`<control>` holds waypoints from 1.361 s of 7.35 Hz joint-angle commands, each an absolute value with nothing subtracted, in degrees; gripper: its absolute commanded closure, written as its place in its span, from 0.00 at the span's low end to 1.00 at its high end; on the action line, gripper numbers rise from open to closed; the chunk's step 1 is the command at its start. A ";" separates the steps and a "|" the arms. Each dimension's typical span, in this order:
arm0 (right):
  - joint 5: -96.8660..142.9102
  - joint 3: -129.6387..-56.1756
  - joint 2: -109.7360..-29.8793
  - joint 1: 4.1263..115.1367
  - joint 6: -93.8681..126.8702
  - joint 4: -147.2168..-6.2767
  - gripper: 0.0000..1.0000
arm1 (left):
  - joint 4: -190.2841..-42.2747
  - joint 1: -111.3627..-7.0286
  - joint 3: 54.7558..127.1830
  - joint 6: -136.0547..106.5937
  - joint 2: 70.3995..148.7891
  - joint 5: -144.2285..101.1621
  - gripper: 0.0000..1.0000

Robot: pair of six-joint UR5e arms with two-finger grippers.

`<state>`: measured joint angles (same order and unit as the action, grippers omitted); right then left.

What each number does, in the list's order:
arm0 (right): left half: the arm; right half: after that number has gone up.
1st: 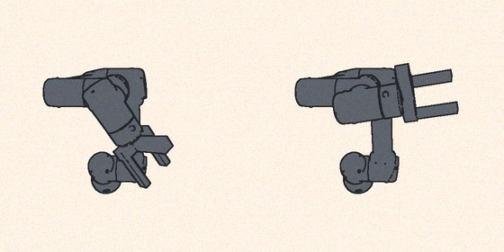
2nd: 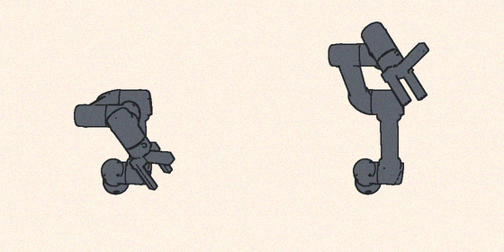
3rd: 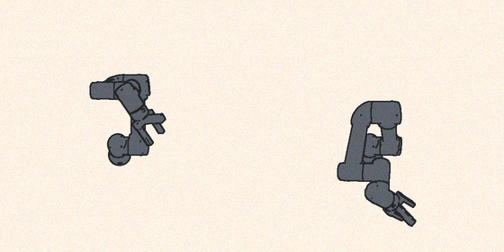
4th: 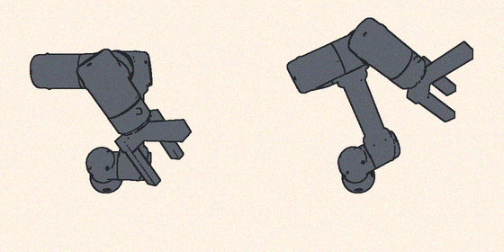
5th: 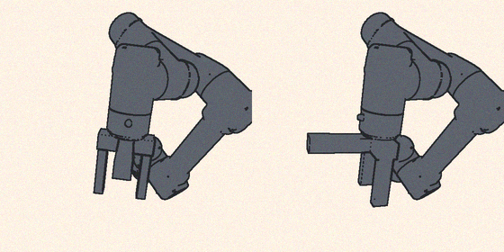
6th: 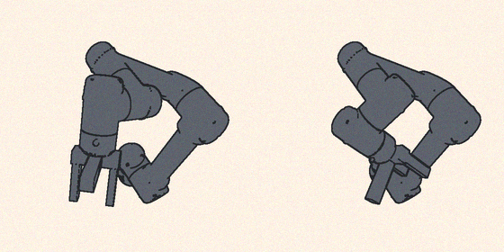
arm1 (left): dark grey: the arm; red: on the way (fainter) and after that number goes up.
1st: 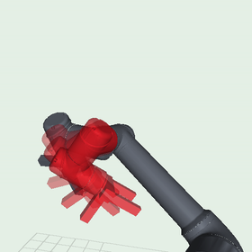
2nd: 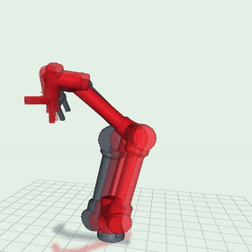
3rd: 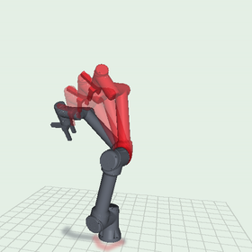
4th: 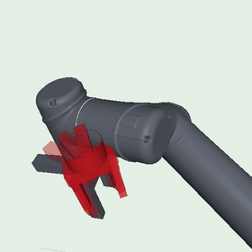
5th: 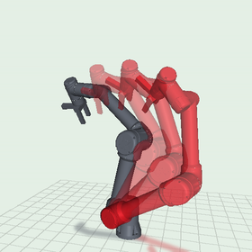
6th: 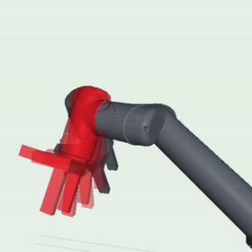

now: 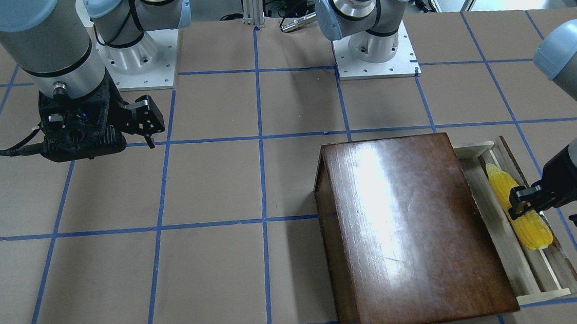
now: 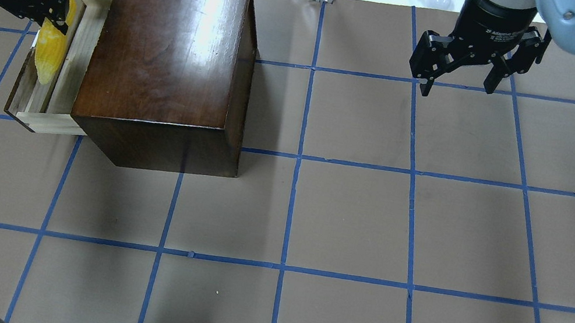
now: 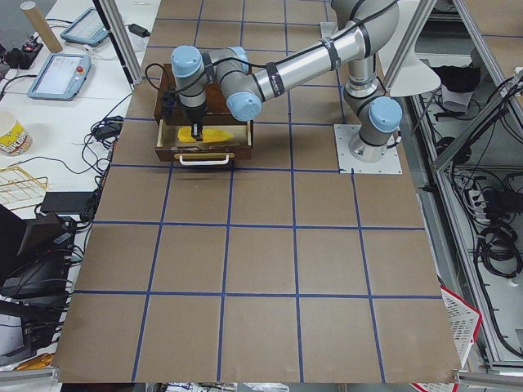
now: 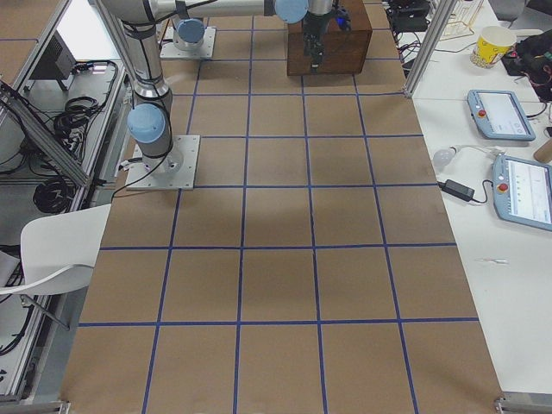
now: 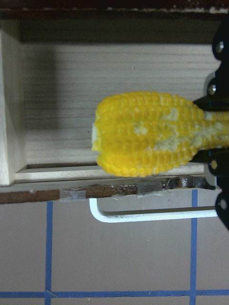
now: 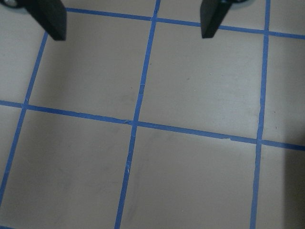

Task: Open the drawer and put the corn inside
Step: 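Lower the corn into the drawer and open the left gripper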

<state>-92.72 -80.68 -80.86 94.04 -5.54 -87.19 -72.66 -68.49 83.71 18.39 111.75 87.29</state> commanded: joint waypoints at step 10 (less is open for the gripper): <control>-92.72 -80.68 -80.86 94.04 -5.45 -87.19 0.00 | -95.33 -77.76 74.09 18.02 101.37 89.21 0.03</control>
